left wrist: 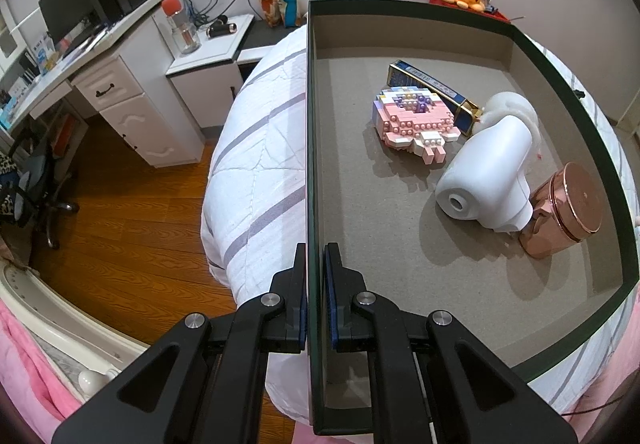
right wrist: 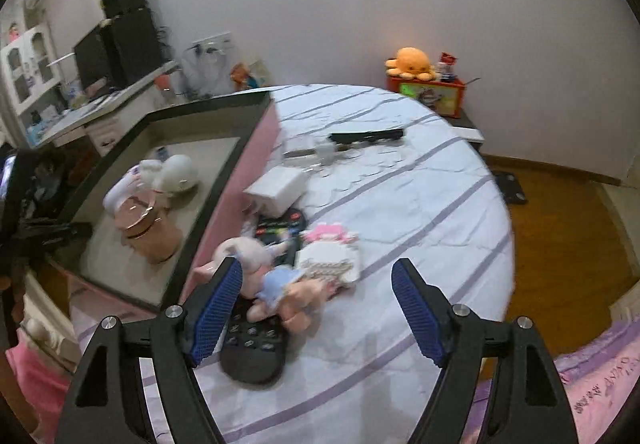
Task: Organize rigid objects
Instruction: 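Grasp the pink-skinned doll in blue dress with the right gripper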
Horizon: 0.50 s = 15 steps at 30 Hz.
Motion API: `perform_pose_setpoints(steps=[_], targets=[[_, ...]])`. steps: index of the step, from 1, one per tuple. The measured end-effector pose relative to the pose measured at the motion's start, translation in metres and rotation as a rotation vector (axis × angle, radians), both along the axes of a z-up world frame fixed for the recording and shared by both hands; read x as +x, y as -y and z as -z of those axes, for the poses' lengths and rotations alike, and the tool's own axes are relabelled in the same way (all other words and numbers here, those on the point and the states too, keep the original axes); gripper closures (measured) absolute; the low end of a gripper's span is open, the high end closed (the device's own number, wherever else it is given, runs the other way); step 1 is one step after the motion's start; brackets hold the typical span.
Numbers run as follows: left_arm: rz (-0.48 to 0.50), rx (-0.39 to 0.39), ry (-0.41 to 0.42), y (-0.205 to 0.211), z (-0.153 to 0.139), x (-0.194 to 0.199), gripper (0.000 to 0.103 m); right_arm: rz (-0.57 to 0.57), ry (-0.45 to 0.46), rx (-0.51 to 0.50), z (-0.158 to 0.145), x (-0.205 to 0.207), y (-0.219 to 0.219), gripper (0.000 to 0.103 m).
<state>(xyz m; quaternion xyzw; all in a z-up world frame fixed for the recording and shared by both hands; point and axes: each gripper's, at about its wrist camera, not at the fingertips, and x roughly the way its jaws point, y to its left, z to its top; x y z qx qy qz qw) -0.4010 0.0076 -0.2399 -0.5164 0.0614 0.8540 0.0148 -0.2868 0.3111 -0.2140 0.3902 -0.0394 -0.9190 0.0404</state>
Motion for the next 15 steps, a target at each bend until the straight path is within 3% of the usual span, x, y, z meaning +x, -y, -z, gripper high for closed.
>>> perform_pose_setpoints(steps=[10, 15], targets=[[0.001, -0.005, -0.001, -0.002, 0.001, 0.000, 0.096, -0.027, 0.019, -0.043, 0.022, -0.006, 0.016, 0.024], [0.002, -0.002, -0.001, -0.001, 0.001, 0.000, 0.096, -0.027, 0.015, -0.115, 0.035, -0.013, 0.017, 0.024]])
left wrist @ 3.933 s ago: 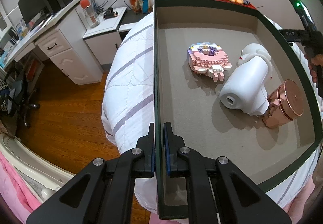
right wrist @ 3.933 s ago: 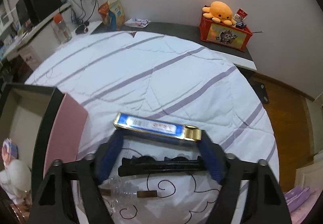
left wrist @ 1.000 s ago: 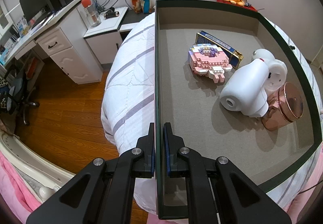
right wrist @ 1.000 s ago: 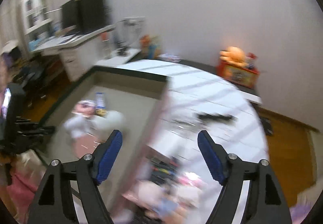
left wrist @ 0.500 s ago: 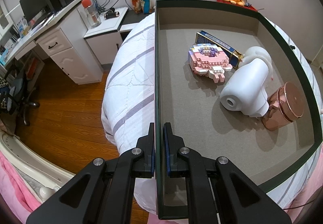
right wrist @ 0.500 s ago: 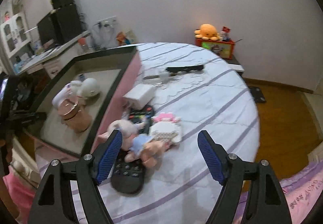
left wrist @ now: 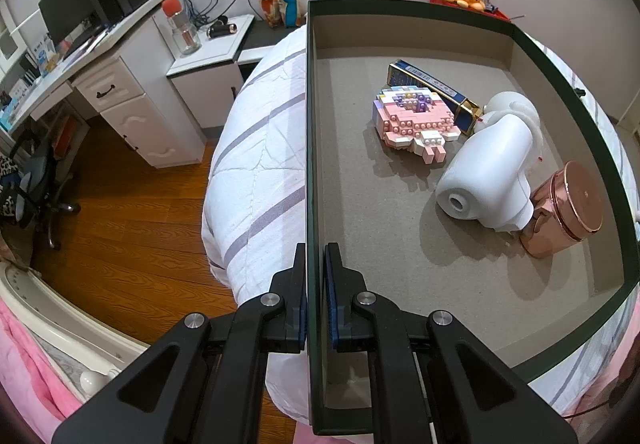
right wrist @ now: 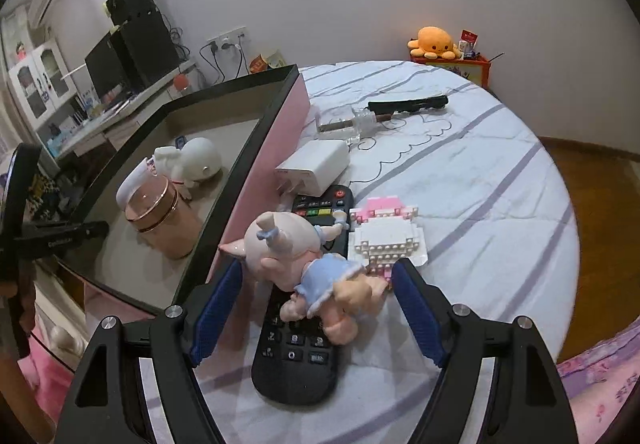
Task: Organize rigid objects
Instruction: 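Grasp the pink-skinned doll in blue dress with the right gripper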
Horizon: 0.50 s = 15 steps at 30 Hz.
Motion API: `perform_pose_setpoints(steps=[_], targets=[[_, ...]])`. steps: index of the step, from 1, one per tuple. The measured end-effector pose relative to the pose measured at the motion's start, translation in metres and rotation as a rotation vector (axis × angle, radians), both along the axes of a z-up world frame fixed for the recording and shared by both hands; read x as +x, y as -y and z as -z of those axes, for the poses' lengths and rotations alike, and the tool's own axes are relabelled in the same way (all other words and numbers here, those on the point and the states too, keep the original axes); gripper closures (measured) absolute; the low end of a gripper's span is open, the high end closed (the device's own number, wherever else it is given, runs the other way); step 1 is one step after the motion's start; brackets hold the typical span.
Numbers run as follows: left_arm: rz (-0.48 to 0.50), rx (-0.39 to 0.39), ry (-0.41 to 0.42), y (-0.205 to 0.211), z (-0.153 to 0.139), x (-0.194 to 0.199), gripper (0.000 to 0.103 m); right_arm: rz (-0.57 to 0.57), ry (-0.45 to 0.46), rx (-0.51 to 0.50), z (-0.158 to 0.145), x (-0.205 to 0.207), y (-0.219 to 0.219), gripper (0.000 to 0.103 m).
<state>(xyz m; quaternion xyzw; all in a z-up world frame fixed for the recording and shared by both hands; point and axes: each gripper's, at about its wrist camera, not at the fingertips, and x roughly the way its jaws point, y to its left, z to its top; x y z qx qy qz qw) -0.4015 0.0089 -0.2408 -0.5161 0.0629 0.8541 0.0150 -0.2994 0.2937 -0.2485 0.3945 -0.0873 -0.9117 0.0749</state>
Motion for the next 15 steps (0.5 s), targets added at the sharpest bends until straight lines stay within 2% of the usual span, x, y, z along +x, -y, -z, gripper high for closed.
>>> perform_pose_setpoints(steps=[1, 3, 4, 5, 6, 11, 15], targets=[[0.001, 0.000, 0.000, 0.000, 0.000, 0.000, 0.096, -0.005, -0.009, -0.009, 0.000, 0.001, 0.000, 0.025], [0.000, 0.000, 0.000, 0.000, 0.000, 0.000, 0.096, -0.015, -0.025, -0.030, 0.000, 0.002, 0.000, 0.032], [0.002, -0.001, -0.001, 0.001, 0.000, 0.000, 0.096, -0.011, -0.031, -0.026, 0.000, 0.003, 0.000, 0.041], [0.002, 0.000, -0.001, 0.001, 0.000, 0.001, 0.096, -0.019, -0.035, -0.032, 0.000, 0.004, 0.000, 0.055], [0.002, 0.001, -0.001, 0.001, 0.000, 0.001, 0.096, -0.024, -0.034, -0.037, -0.001, 0.003, 0.000, 0.062], [0.002, 0.003, -0.002, 0.002, 0.000, 0.000, 0.096, -0.034, -0.043, -0.023, -0.001, 0.006, 0.002, 0.062], [0.003, 0.004, -0.002, 0.002, 0.000, 0.001, 0.096, -0.015, -0.088, 0.001, -0.009, 0.011, 0.002, 0.066]])
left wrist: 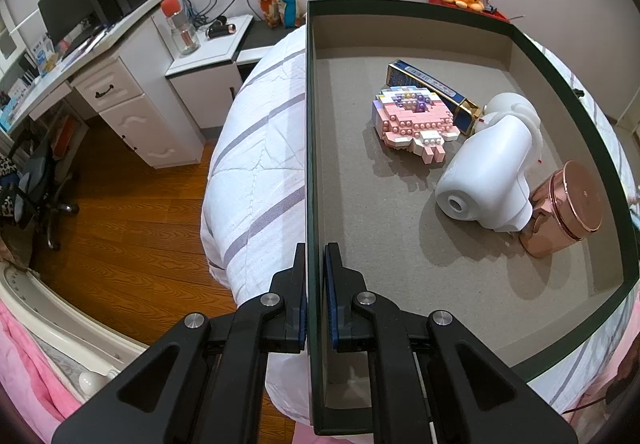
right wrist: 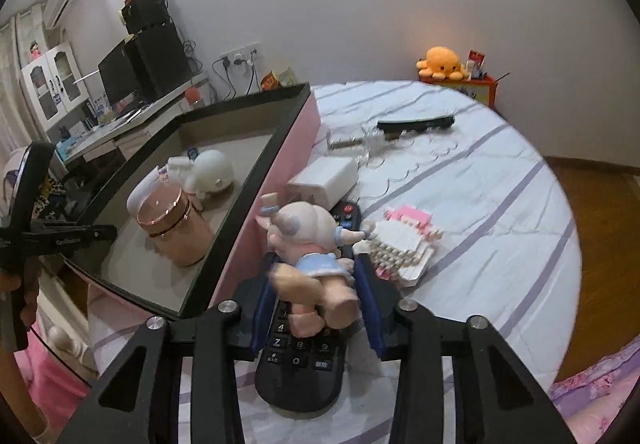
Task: Organize rigid objects
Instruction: 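Grasp the pink-skinned doll in blue dress with the right gripper, then carry the doll into the box and release it beside the hair dryer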
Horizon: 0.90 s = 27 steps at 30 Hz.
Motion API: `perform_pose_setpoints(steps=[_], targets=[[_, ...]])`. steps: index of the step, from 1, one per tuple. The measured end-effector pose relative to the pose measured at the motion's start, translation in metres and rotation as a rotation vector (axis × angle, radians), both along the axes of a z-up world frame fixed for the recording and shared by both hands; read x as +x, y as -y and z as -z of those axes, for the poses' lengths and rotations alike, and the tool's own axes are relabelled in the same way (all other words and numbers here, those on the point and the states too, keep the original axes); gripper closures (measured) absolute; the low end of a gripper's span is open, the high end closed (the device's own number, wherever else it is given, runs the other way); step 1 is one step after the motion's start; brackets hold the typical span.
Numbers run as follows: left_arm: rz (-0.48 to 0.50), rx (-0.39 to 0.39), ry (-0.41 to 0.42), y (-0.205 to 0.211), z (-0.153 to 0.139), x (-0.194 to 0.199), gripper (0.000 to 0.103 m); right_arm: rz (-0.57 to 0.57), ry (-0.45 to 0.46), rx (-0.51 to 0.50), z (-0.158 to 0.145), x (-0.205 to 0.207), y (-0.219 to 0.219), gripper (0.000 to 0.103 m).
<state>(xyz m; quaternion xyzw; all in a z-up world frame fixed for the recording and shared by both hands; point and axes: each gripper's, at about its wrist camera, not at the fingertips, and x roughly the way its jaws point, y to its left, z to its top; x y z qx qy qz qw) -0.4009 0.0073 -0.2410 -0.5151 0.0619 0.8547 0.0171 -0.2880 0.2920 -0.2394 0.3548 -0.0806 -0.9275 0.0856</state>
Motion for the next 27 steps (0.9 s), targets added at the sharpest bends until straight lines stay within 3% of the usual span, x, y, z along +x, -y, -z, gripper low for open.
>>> perform_pose_setpoints(steps=[10, 11, 19, 27], targets=[[0.001, 0.004, -0.001, -0.001, 0.000, 0.001, 0.096, 0.008, -0.047, 0.005, -0.017, -0.008, -0.004, 0.068], [0.001, 0.004, -0.001, -0.001, 0.000, 0.001, 0.096, 0.010, -0.054, 0.006, -0.019, -0.008, -0.004, 0.076], [0.000, 0.008, 0.000, -0.001, 0.000, 0.001, 0.096, -0.004, -0.058, 0.011, -0.025, -0.022, -0.001, 0.076], [-0.001, 0.004, -0.003, -0.002, 0.001, 0.002, 0.096, 0.026, -0.165, 0.018, -0.053, -0.023, 0.007, 0.076]])
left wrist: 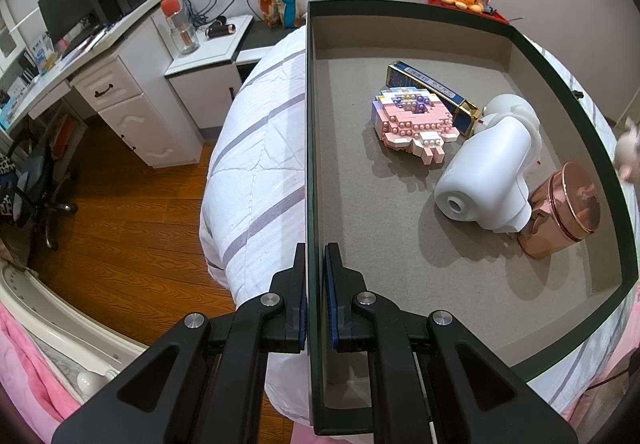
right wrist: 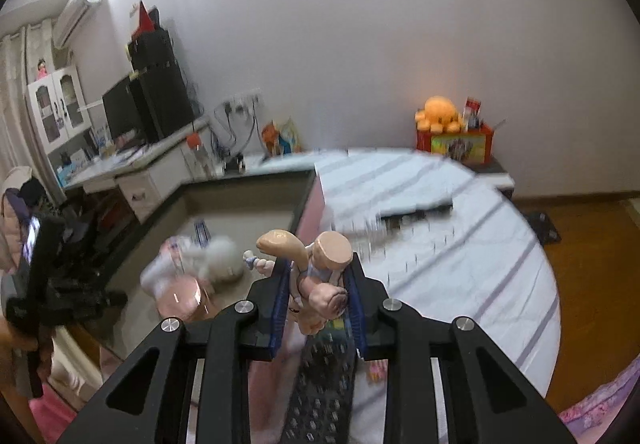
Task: Organize rigid objects
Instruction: 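Carry the doll into the box and release it beside the hair dryer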
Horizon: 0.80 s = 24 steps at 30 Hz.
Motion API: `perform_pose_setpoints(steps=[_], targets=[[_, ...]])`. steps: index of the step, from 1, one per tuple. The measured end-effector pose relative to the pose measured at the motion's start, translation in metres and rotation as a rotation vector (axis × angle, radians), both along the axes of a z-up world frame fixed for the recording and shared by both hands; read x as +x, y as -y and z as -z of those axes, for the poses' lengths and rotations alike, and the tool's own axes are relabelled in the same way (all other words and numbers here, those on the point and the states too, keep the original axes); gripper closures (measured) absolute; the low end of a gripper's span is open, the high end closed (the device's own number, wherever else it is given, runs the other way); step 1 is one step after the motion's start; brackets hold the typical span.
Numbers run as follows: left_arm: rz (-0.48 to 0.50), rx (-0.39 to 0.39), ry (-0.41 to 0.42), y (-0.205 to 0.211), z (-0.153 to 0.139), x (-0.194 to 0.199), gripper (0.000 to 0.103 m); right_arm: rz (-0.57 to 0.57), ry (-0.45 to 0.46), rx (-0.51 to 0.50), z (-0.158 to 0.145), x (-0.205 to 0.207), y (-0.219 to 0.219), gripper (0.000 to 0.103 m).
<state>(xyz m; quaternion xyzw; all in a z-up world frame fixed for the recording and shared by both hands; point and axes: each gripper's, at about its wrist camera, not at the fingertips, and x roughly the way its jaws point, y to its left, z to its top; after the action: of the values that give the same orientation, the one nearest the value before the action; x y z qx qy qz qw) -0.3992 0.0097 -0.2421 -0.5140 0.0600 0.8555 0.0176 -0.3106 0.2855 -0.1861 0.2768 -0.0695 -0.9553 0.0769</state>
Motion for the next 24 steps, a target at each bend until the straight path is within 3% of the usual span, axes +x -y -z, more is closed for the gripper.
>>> perform_pose_setpoints(steps=[5, 8, 14, 24], targets=[[-0.001, 0.002, 0.001, 0.000, 0.000, 0.000, 0.096, -0.074, -0.019, 0.029, -0.012, -0.014, 0.027, 0.076], [-0.001, 0.002, 0.002, 0.000, 0.000, 0.000, 0.096, -0.057, -0.016, 0.138, -0.012, -0.023, 0.047, 0.076], [-0.001, 0.004, 0.002, 0.000, 0.000, -0.001, 0.096, -0.082, -0.057, 0.166, -0.021, -0.020, 0.059, 0.076], [-0.004, 0.004, 0.003, 0.002, -0.002, -0.002, 0.096, -0.151, 0.028, 0.215, -0.007, -0.038, 0.083, 0.076]])
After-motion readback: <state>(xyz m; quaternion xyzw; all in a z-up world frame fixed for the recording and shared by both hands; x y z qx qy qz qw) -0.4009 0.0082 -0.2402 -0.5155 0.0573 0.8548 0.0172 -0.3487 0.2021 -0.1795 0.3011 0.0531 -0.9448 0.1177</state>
